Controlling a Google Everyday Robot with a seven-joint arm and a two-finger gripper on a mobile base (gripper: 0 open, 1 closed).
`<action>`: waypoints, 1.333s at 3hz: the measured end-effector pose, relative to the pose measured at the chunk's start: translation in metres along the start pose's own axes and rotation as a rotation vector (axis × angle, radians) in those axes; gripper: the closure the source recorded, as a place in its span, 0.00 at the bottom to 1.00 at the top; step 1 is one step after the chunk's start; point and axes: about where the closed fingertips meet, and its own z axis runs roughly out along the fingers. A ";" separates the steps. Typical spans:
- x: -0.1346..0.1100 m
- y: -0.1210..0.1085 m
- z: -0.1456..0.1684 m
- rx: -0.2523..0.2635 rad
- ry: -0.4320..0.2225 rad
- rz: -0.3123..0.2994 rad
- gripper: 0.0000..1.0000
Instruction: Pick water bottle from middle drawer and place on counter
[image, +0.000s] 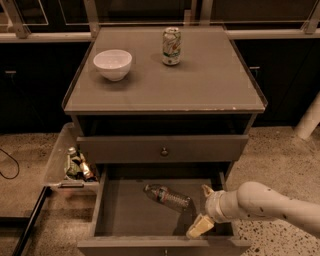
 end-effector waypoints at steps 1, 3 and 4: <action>-0.004 -0.008 0.041 -0.004 -0.066 0.001 0.00; -0.012 -0.016 0.069 0.002 -0.119 -0.029 0.00; -0.015 -0.015 0.073 0.015 -0.107 -0.060 0.00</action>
Offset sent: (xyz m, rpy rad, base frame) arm 0.0626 0.0544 -0.0601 0.1314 -0.1370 0.0435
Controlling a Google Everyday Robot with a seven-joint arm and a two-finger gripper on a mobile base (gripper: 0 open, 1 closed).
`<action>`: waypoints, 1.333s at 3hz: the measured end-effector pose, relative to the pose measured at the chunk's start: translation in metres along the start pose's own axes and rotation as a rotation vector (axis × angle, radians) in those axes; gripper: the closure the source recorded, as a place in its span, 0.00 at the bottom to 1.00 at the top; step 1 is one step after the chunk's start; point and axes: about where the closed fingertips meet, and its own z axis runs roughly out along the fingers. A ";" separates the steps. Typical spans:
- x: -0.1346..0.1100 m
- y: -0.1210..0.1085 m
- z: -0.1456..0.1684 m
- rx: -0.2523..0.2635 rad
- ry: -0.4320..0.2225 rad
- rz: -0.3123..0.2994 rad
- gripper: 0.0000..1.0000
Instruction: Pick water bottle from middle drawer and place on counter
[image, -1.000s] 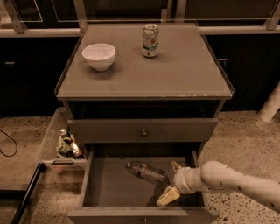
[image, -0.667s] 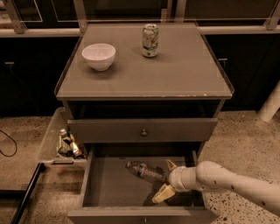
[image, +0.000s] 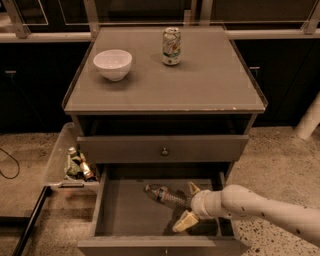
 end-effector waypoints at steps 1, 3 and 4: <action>-0.009 -0.011 0.002 0.057 0.016 -0.089 0.00; -0.020 -0.035 0.014 0.129 -0.026 -0.163 0.00; -0.021 -0.041 0.026 0.095 -0.098 -0.129 0.00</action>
Offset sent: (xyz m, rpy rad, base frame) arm 0.0484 -0.0016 0.0178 -0.1339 -0.2741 0.0161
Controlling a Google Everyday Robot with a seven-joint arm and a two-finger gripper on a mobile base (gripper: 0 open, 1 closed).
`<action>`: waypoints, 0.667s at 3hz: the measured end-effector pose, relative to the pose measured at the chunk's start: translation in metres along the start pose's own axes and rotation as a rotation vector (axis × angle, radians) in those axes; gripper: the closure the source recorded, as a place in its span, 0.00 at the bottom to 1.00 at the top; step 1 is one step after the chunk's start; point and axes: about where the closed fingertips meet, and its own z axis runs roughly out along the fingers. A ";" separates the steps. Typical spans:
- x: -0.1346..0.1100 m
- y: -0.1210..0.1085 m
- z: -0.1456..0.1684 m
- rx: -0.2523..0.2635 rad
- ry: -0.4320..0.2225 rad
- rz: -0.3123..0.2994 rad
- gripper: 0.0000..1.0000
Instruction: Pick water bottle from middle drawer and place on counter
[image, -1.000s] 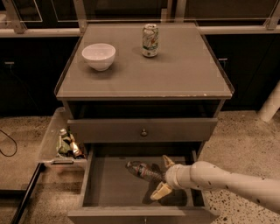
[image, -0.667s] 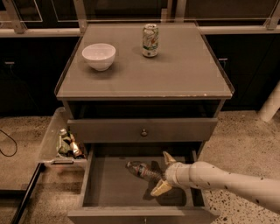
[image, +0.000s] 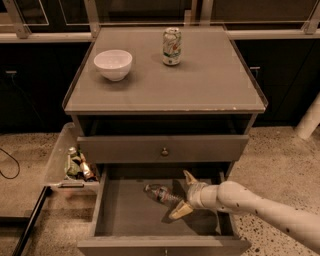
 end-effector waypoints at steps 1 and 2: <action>0.005 -0.001 0.015 -0.050 -0.065 0.064 0.00; 0.019 0.004 0.037 -0.080 -0.060 0.121 0.00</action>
Offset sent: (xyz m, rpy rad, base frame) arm 0.0152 0.0112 -0.0414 0.1643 0.1249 -0.0029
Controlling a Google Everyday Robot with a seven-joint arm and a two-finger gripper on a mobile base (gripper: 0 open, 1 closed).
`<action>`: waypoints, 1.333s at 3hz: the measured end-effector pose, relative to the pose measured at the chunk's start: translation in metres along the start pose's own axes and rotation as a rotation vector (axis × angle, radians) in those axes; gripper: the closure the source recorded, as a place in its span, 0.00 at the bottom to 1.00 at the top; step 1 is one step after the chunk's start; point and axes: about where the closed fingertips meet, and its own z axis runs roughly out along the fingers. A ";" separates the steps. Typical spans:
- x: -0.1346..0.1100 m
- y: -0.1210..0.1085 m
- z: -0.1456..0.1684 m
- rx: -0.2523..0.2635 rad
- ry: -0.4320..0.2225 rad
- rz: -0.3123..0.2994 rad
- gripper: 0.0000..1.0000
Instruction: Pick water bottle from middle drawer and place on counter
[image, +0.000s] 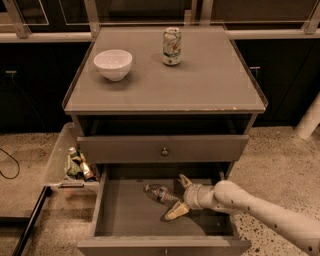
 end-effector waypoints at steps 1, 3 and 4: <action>0.000 0.000 0.000 0.000 0.000 0.000 0.00; 0.000 0.000 0.000 0.000 0.000 0.000 0.43; 0.000 0.000 0.000 0.000 0.000 0.000 0.64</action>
Offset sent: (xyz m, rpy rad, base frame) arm 0.0000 0.0000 -0.0001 -0.0001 0.0001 -0.0001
